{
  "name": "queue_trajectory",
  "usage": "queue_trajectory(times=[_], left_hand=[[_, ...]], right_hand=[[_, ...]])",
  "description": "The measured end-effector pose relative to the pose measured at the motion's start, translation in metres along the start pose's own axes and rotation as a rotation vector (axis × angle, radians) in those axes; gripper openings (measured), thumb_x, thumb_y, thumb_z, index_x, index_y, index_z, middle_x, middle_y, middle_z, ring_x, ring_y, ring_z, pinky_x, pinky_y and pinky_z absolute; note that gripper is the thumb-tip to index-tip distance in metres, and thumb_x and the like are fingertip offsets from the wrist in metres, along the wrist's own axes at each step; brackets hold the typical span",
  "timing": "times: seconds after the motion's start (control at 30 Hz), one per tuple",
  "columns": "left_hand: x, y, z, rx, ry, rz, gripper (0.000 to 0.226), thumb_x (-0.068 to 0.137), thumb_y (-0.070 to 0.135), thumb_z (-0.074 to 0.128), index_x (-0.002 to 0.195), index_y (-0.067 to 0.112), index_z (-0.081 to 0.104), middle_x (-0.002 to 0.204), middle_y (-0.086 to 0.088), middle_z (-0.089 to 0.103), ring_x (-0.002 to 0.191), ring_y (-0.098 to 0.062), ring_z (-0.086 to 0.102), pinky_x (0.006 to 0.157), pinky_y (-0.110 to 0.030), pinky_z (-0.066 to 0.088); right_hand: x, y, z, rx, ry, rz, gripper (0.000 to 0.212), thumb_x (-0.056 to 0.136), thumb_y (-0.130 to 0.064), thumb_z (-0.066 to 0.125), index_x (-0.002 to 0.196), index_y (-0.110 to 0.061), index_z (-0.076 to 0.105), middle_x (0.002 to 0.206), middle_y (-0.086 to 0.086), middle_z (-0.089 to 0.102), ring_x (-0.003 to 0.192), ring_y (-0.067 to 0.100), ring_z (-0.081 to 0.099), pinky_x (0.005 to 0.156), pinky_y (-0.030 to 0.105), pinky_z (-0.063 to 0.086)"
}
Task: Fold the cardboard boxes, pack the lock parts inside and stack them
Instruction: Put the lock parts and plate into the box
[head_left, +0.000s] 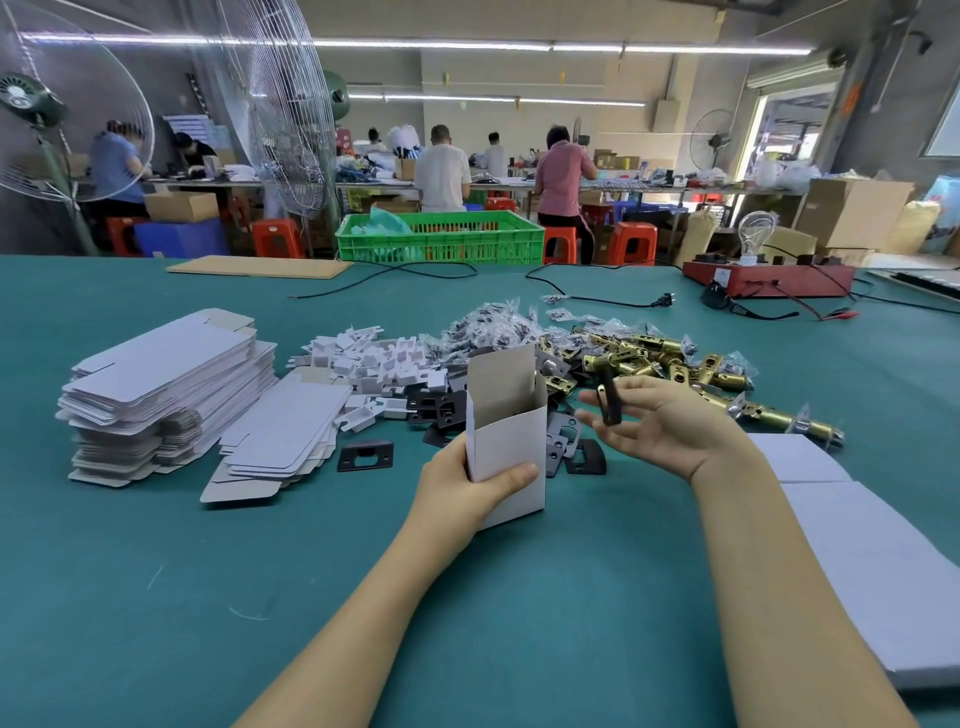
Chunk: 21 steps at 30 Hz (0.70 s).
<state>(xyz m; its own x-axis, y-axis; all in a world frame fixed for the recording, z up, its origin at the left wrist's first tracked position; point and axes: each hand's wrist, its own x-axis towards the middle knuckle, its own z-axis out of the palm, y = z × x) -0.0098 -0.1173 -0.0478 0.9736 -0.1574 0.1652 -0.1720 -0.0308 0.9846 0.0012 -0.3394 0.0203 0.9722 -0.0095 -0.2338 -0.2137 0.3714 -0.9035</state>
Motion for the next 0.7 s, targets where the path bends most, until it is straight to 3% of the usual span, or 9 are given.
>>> queue_trajectory(times=[0.13,0.23,0.37,0.53,0.6,0.7], left_hand=[[0.001,0.000,-0.001,0.010,0.001,-0.007,0.031,0.077,0.023,0.083,0.101,0.033,0.067,0.098,0.015,0.074,0.092,-0.004,0.068,0.079,-0.022,0.055],[0.001,-0.001,-0.001,0.013,-0.001,-0.008,0.031,0.077,0.023,0.083,0.102,0.033,0.067,0.099,0.015,0.074,0.092,-0.004,0.068,0.081,-0.025,0.056],[0.002,-0.002,-0.001,0.008,-0.003,-0.015,0.033,0.077,0.021,0.083,0.105,0.029,0.068,0.100,0.011,0.075,0.094,-0.009,0.069,0.084,-0.029,0.056],[0.000,-0.002,-0.001,-0.007,-0.021,-0.013,0.034,0.076,0.020,0.084,0.105,0.028,0.068,0.101,0.008,0.075,0.096,-0.012,0.069,0.085,-0.032,0.057],[0.000,-0.001,-0.001,-0.001,-0.040,-0.005,0.037,0.072,0.026,0.084,0.105,0.028,0.069,0.101,0.009,0.074,0.097,-0.013,0.069,0.085,-0.032,0.056],[-0.002,0.001,-0.001,0.017,-0.074,0.011,0.038,0.066,0.034,0.079,0.103,0.034,0.069,0.099,0.012,0.074,0.094,-0.010,0.069,0.078,-0.026,0.055]], right_hand=[[0.004,0.002,-0.007,0.424,-0.002,0.067,0.035,0.104,-0.024,0.038,0.120,0.007,0.045,0.119,0.035,0.053,0.106,0.044,0.059,0.067,0.040,0.060],[0.006,0.002,-0.007,0.437,0.091,0.022,0.027,0.105,-0.020,0.037,0.114,0.004,0.045,0.123,0.032,0.048,0.108,0.046,0.057,0.058,0.038,0.060],[-0.004,-0.008,0.005,-0.029,0.163,-0.053,0.017,0.103,-0.006,0.038,0.109,-0.002,0.053,0.110,0.021,0.056,0.088,0.036,0.069,0.060,0.034,0.059],[-0.033,-0.035,0.037,-0.735,0.189,-0.344,0.017,0.097,-0.007,0.052,0.088,-0.018,0.060,0.099,0.015,0.066,0.092,0.028,0.065,0.085,0.045,0.053],[-0.048,-0.043,0.052,-0.865,0.114,-0.483,0.014,0.096,-0.010,0.056,0.088,-0.020,0.062,0.096,0.011,0.068,0.087,0.025,0.063,0.082,0.046,0.052],[-0.067,-0.049,0.074,-1.044,-0.130,-0.604,0.010,0.094,-0.014,0.060,0.092,-0.020,0.067,0.089,0.002,0.070,0.077,0.016,0.063,0.072,0.030,0.049]])
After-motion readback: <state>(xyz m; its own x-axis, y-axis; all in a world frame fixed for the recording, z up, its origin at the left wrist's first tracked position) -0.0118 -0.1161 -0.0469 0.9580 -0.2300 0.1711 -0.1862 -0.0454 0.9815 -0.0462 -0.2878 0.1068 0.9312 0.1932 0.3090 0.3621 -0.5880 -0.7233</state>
